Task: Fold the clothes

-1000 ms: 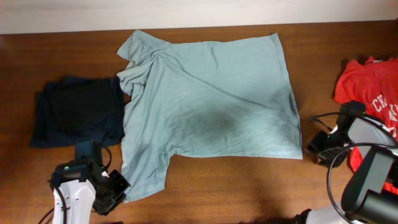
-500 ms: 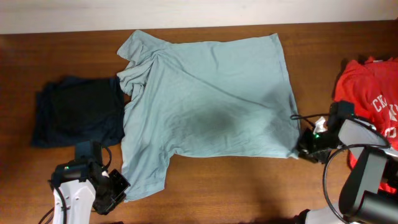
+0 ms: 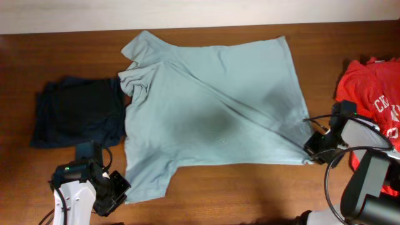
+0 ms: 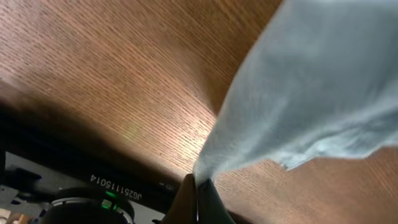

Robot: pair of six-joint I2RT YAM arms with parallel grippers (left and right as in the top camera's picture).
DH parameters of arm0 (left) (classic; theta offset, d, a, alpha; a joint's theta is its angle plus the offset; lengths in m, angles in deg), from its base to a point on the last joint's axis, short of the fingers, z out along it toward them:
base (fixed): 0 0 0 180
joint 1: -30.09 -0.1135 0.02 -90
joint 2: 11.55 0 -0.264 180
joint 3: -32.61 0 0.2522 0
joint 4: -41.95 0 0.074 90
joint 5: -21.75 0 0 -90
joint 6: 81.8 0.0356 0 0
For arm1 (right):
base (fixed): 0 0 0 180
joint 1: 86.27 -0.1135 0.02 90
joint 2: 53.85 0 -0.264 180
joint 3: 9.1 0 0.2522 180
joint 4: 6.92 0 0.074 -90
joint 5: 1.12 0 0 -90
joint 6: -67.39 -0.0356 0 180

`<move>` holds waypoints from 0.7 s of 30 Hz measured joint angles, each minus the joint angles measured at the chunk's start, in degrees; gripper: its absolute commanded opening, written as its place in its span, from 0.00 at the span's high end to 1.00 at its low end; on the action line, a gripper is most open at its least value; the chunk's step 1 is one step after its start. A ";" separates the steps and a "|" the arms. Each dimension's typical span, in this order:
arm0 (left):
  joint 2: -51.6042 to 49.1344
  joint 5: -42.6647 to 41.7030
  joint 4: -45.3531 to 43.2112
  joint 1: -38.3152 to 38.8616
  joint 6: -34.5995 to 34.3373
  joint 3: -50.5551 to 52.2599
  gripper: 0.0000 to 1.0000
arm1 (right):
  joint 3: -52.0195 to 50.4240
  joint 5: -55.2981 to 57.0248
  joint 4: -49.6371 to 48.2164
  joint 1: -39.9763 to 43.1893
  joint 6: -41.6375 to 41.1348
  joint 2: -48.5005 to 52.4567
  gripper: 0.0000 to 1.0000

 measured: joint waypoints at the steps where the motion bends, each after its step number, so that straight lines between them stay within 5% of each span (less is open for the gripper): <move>1: 0.00 0.00 0.11 0.00 0.00 0.00 1.00 | 0.15 1.09 0.39 0.44 -0.48 0.00 0.96; 13: 0.74 -5.42 6.84 0.00 1.42 -0.02 1.00 | 0.55 5.38 7.17 1.40 -2.73 0.02 0.96; 21: 10.03 -6.10 10.08 0.00 3.50 -0.09 1.00 | 0.57 5.53 10.73 1.40 -2.75 0.02 0.96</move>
